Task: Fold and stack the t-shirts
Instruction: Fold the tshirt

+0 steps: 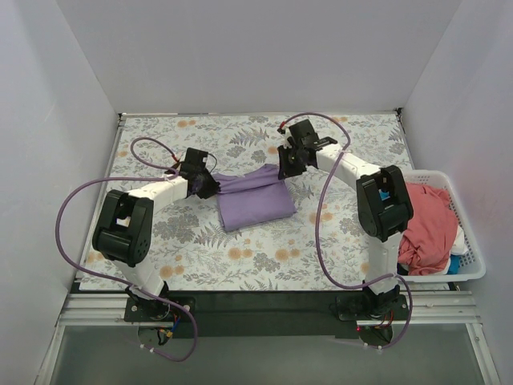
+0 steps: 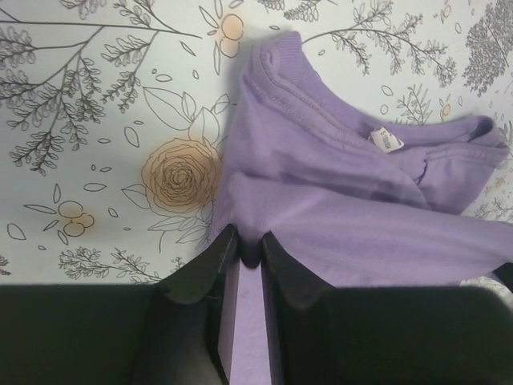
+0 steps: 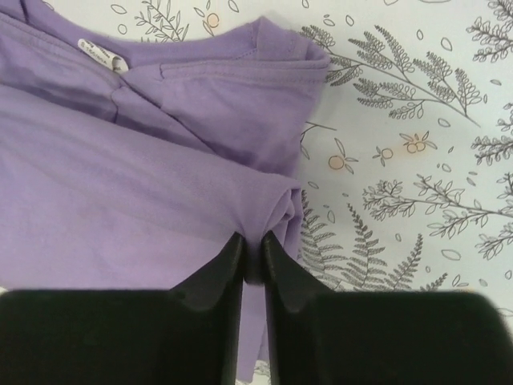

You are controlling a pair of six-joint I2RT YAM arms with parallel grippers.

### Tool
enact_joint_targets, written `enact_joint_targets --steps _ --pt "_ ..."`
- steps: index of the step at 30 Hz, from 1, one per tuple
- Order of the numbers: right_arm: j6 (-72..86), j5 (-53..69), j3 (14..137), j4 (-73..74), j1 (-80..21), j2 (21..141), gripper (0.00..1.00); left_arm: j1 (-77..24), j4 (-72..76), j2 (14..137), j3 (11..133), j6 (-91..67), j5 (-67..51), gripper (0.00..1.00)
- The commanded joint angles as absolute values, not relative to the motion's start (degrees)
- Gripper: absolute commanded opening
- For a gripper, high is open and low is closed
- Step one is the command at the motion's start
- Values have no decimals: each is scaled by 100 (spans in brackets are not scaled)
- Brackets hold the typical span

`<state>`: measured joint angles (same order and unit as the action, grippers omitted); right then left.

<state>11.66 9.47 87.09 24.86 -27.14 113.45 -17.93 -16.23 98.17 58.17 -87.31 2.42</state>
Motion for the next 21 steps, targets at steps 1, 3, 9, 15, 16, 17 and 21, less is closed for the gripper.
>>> enact_joint_targets --steps 1,3,9,15,16,17,21 --pt "1081 747 8657 2110 -2602 11452 22 -1635 -1485 9756 5783 -8702 817 16" --pt "1072 826 8692 2101 -2602 11408 26 -1626 -1494 9660 5809 -8640 844 34" --pt "976 677 8377 1767 -2742 10803 34 -1678 -1406 8862 5661 -8552 932 64" --pt "774 641 7533 906 -2944 10082 41 -2187 -1310 8149 5257 -8578 932 66" --pt "765 694 7384 862 -2953 10020 41 -2284 -1292 8121 5221 -8596 914 65" --pt "747 755 7313 818 -2953 10002 40 -2372 -1240 8121 5186 -8587 897 60" --pt "563 1176 7093 607 -2953 10046 37 -2943 -941 8436 5124 -8447 827 41"
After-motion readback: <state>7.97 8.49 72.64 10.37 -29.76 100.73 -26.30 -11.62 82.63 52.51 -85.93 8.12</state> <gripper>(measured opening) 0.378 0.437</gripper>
